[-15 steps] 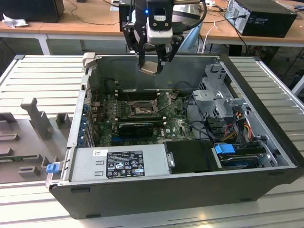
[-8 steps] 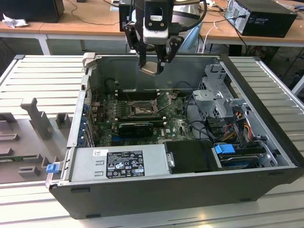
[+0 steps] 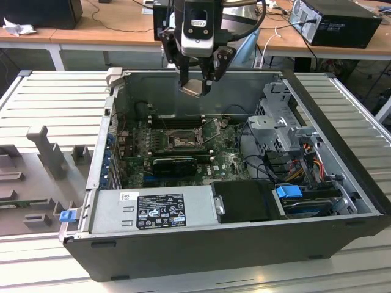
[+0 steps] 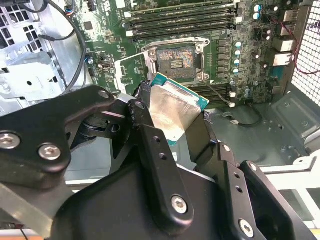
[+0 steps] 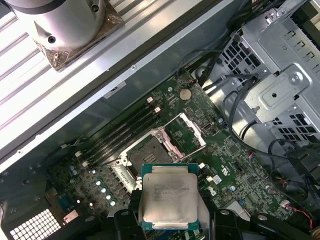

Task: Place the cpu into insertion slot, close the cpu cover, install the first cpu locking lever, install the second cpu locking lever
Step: 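Place the cpu into insertion slot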

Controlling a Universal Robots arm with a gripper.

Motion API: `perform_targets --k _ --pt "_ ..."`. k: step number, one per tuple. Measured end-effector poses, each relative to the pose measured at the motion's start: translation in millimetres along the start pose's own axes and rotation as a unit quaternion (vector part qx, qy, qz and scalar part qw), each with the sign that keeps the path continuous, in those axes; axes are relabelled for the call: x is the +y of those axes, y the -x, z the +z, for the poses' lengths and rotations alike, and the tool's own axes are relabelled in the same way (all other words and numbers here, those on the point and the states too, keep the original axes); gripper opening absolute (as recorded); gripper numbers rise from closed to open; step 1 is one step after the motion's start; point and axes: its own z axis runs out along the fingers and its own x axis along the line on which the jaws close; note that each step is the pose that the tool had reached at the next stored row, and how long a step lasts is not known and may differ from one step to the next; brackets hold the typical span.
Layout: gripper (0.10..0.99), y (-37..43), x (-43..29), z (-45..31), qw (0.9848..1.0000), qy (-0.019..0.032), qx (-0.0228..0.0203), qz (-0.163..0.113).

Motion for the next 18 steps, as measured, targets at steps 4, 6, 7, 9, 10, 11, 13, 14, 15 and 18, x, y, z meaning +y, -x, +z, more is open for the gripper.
perform_targets --k 4,6,7,9,10,11,13,14,15,18 --pt "0.529 0.0 0.0 0.2 1.0 0.0002 -0.0008 0.009" --pt "0.529 0.0 0.0 0.3 0.9999 0.0003 -0.001 0.012" --pt "0.529 0.0 0.0 0.3 0.9999 0.0003 -0.0012 0.013" --pt "0.529 0.0 0.0 0.4 0.9999 0.0003 -0.0015 0.016" --pt "0.529 0.0 0.0 0.5 0.9998 0.0004 -0.0016 0.018" --pt "0.529 0.0 0.0 0.5 0.9998 0.0004 -0.0017 0.019" --pt "0.529 0.0 -0.1 0.6 0.9998 0.0004 -0.0019 0.021" --pt "0.529 0.0 0.0 0.6 0.9997 0.0005 -0.0021 0.023" --pt "0.529 0.0 -0.1 0.6 0.9997 0.0005 -0.0022 0.025" --pt "0.529 0.0 -0.1 0.7 0.9996 0.0005 -0.0026 0.029"
